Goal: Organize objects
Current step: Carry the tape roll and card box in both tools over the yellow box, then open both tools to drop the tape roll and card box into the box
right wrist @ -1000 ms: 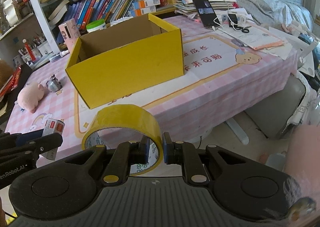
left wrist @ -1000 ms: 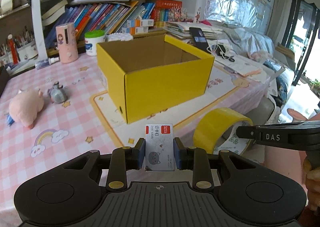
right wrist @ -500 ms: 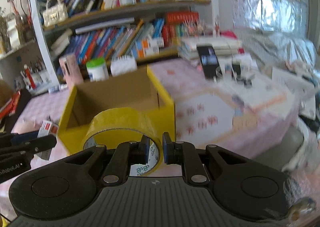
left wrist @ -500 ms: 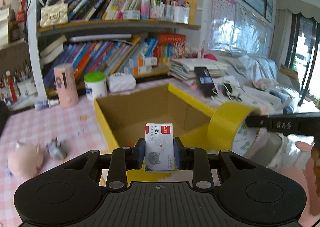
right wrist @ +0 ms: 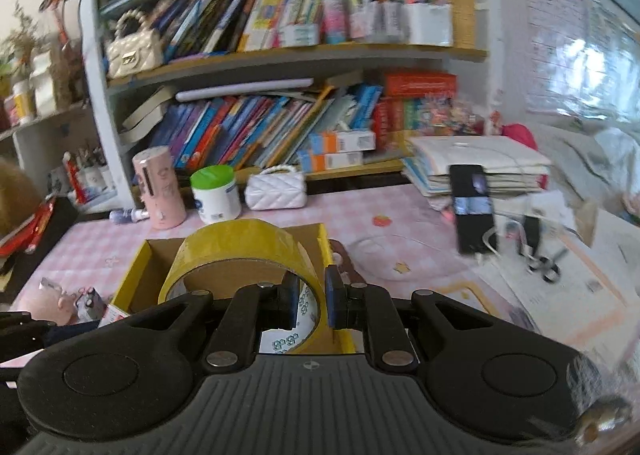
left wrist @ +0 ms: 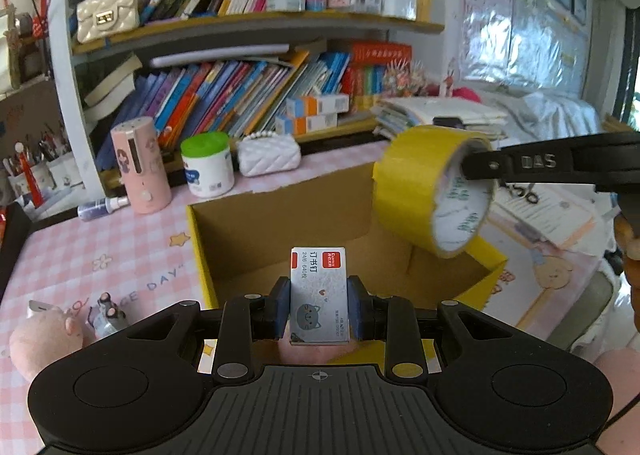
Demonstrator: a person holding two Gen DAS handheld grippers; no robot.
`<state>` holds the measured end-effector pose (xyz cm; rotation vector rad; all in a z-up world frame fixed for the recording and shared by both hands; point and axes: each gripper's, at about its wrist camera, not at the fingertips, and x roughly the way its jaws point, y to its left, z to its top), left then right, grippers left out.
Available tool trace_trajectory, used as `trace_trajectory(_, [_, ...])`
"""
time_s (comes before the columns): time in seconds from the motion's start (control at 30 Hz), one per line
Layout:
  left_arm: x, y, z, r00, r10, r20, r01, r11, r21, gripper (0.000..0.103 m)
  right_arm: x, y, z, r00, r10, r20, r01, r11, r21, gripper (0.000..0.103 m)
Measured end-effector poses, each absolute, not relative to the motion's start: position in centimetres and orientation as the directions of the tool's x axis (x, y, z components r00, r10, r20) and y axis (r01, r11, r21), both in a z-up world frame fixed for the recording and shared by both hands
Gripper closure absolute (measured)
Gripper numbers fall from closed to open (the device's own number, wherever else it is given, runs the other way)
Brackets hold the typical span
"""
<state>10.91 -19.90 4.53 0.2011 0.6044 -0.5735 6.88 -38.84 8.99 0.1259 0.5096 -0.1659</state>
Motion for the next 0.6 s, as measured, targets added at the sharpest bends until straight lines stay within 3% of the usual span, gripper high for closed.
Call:
trace_trajectory(0.1, [12.5,-21.2,3.6,0.661,-0.420,-0.622,0.554,0.832,0.027,0.075,9.7,-39.2,8.1,0.845,-0.080,-0.529,0.134,0.989,0.064,0.090])
trace_trajectory(0.27, [15.6,-22.8,1.1,0.586,-0.379,-0.716,0.495,0.867,-0.053,0.075,14.5,-39.3,5.6,0.788,-0.036,-0.615,0.066,0.997,0.027,0.090])
trace_trajectory(0.6, [18.1,-25.9,-1.0,0.537,-0.289,-0.792,0.475,0.880,0.001,0.075,21.6,-38.6,0.6,0.624,-0.027,-0.781,-0.041,0.997,-0.066,0.090])
